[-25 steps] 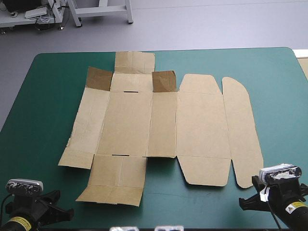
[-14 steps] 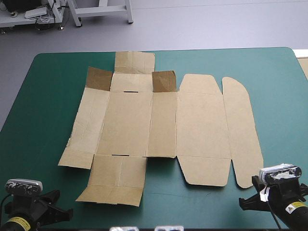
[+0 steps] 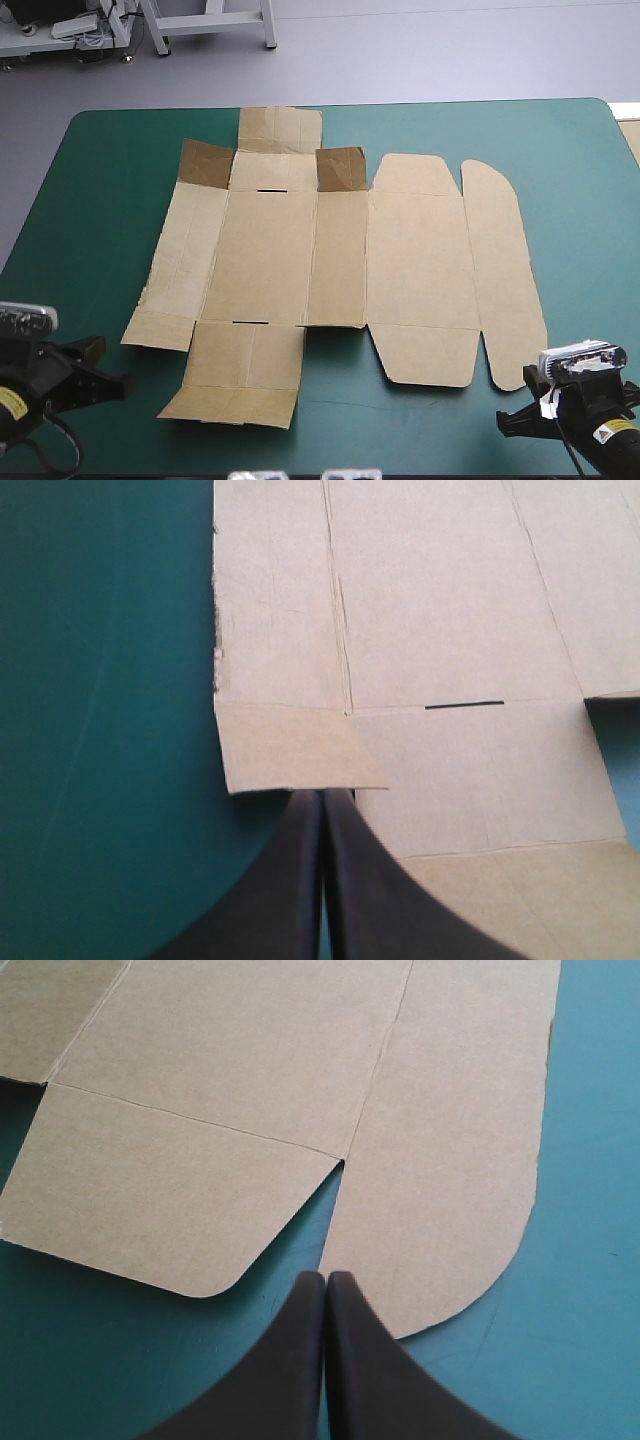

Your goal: Fold the box

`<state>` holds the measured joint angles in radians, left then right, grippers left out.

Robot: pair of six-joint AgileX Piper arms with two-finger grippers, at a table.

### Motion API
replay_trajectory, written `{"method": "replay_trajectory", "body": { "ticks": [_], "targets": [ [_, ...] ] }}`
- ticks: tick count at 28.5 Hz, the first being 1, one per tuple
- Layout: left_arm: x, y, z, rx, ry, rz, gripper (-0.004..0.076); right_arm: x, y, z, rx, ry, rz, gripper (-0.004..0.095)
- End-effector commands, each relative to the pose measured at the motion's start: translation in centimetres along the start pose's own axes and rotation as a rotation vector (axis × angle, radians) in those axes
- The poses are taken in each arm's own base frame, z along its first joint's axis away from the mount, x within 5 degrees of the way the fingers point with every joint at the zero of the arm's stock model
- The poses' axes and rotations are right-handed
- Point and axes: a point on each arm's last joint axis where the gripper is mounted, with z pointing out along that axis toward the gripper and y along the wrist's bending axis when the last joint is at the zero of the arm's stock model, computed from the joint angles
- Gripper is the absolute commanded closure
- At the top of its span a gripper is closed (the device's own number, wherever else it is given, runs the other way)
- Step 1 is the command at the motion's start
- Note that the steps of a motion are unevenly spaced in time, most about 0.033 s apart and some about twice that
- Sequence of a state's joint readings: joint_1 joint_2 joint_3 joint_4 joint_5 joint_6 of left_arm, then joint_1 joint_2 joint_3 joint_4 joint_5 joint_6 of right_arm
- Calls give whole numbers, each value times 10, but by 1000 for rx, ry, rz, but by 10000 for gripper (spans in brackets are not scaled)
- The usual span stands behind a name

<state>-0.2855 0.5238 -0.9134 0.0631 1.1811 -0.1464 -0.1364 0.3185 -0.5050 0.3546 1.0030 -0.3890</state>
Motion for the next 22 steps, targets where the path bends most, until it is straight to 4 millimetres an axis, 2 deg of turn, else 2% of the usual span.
{"method": "replay_trajectory", "body": {
  "ticks": [1, 5, 11, 14, 19, 21, 22],
  "targets": [
    [-38, -5, 10, 3, -17, 13, 733, -12, -1, -4, 8, -72, -5, 921],
    [-64, -9, 36, -7, 15, 25, 733, -12, -1, -4, 8, -72, -5, 921],
    [-93, -12, 93, -55, 98, 57, 733, -12, -1, -4, 8, -72, -5, 921],
    [-108, -7, 117, -78, 125, 25, 732, -12, -1, -4, 7, -70, -5, 921],
    [-130, 26, 155, -68, 190, -90, 729, -12, -1, -4, 7, -70, -5, 921],
    [-135, 46, 165, -19, 196, -180, 729, -12, -1, -4, 7, -70, -5, 921],
    [-137, 68, 176, 43, 193, -270, 729, -12, -1, -4, 7, -70, -5, 921]
  ]
}}
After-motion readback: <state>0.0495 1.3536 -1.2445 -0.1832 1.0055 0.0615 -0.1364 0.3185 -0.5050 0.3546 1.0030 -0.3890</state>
